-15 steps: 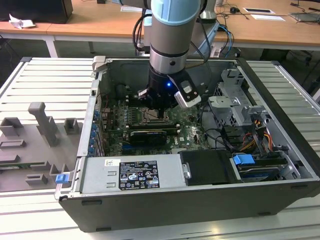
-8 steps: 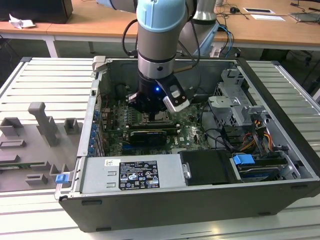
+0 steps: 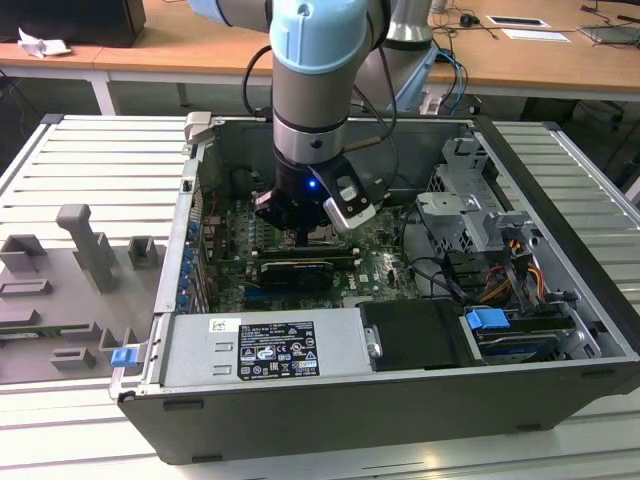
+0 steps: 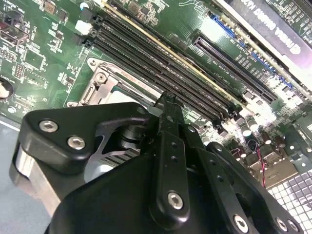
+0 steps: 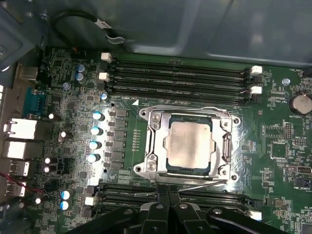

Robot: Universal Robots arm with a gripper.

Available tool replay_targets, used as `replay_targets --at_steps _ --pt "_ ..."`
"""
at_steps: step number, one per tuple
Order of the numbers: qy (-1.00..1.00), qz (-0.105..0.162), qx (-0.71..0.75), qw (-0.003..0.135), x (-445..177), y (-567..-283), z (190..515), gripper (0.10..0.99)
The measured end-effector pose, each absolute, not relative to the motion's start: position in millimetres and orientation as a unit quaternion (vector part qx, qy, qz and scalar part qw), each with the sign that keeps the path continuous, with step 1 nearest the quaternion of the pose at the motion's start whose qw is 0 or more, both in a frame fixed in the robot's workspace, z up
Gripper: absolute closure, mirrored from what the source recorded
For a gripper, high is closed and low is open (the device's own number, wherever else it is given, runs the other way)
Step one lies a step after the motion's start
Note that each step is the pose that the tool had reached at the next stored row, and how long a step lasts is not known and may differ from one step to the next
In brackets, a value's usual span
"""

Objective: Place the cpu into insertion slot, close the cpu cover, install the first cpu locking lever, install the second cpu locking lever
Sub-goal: 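Install the second cpu locking lever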

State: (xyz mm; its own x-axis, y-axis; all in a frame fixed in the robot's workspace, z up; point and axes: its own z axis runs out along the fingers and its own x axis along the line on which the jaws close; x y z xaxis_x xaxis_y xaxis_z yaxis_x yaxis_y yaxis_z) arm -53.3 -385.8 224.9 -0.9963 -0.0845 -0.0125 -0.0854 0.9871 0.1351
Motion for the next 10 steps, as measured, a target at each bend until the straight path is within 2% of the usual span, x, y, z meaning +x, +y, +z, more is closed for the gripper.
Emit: replay_targets --at_steps 10 --pt "0.995 0.090 -0.043 0.005 -61.4 -390.4 224.8 0.980"
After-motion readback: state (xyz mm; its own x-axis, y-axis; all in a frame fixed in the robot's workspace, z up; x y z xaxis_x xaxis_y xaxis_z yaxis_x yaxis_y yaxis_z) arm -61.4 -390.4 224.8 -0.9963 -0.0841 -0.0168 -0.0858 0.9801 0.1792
